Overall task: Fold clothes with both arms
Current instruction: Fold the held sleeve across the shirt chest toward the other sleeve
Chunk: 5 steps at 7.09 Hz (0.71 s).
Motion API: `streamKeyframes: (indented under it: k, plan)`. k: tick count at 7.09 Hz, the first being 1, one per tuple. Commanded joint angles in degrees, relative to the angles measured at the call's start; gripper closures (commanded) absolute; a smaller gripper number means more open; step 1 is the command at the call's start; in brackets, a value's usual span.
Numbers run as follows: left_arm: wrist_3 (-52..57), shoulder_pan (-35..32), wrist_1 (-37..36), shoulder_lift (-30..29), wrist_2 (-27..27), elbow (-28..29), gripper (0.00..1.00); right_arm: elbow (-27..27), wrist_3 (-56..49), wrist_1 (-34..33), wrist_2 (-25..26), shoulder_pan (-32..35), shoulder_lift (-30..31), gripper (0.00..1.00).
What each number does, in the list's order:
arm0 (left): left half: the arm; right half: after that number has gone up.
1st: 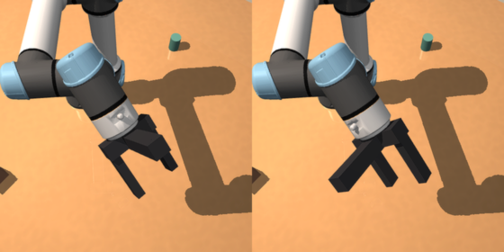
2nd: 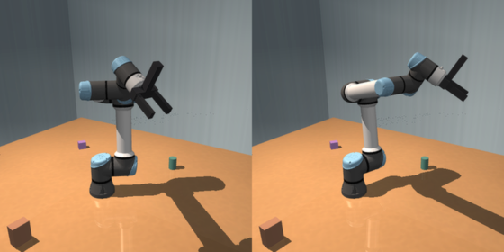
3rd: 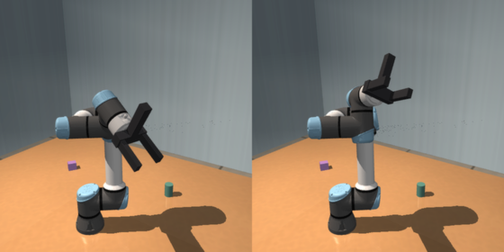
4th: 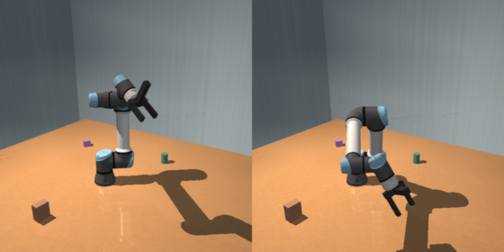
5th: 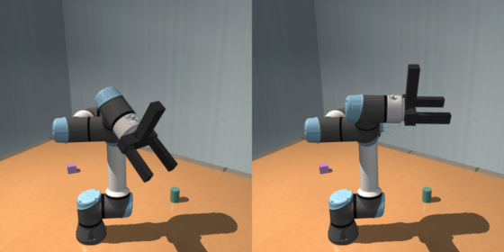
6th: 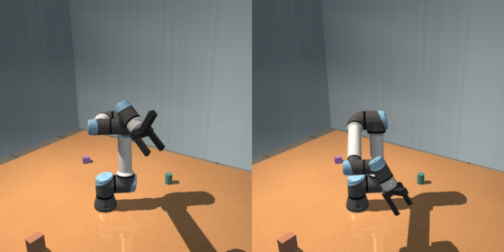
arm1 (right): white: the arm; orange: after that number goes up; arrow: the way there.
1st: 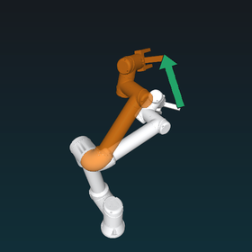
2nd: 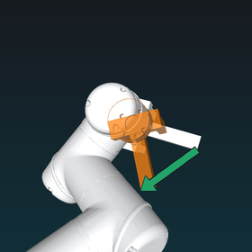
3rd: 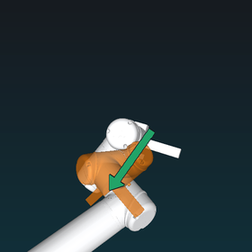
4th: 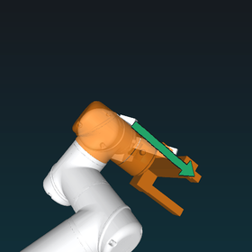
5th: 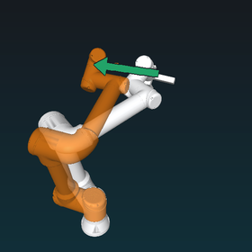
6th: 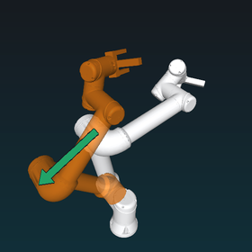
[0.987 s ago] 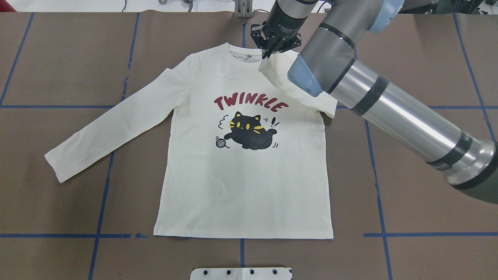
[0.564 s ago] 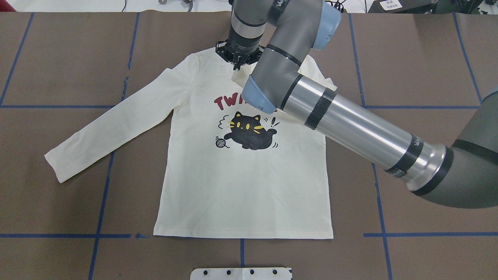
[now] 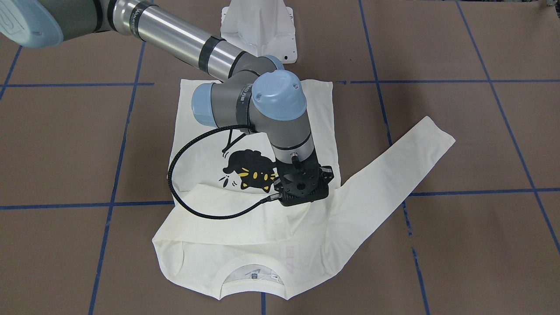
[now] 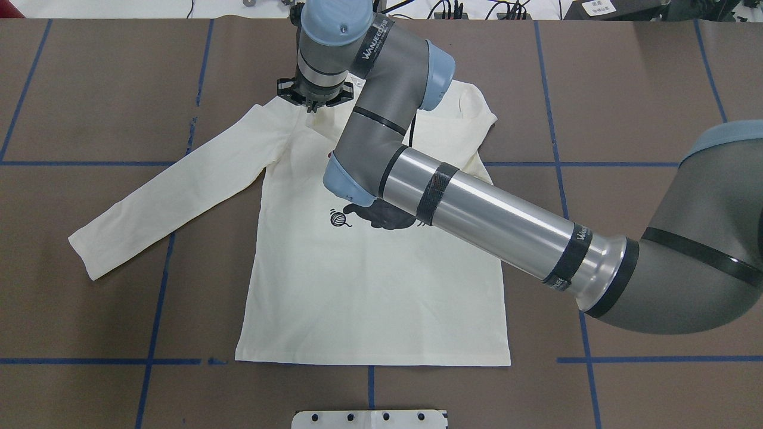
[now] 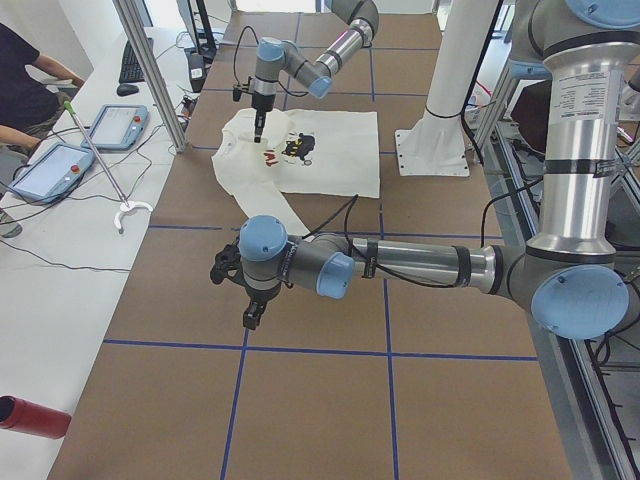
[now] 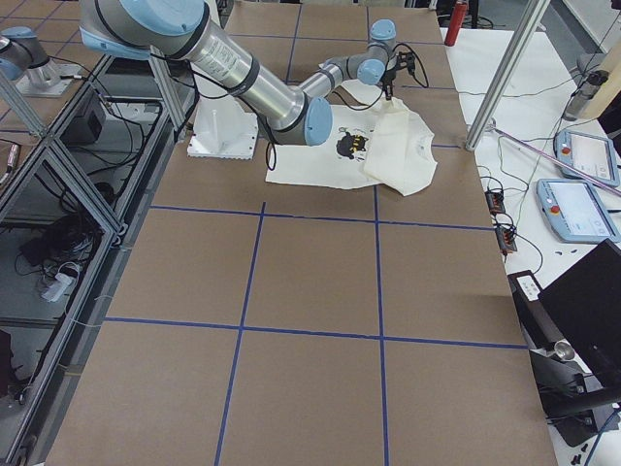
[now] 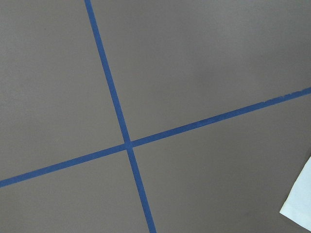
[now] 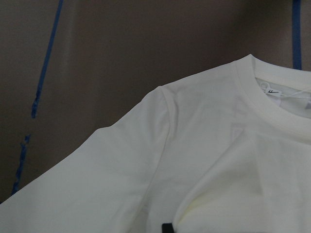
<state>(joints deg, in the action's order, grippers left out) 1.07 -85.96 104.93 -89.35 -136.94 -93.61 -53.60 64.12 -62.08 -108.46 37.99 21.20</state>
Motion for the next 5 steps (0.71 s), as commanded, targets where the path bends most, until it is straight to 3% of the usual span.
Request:
streamKeyframes:
  k: [1,2,5]
  plan:
    - [-0.62,0.0,0.01,-0.12,0.0,-0.17,0.01,2.0,-0.05,7.81,1.92,-2.38,-0.81,0.84]
    - [-0.54,0.0,0.1,-0.21,0.0,-0.08,0.01,2.19,-0.05,8.98,4.46,-3.96,-0.89,0.01]
    - [-0.63,0.0,0.36,-0.3,0.0,0.1,0.01,2.28,1.34,8.56,4.93,-4.15,-0.98,0.0]
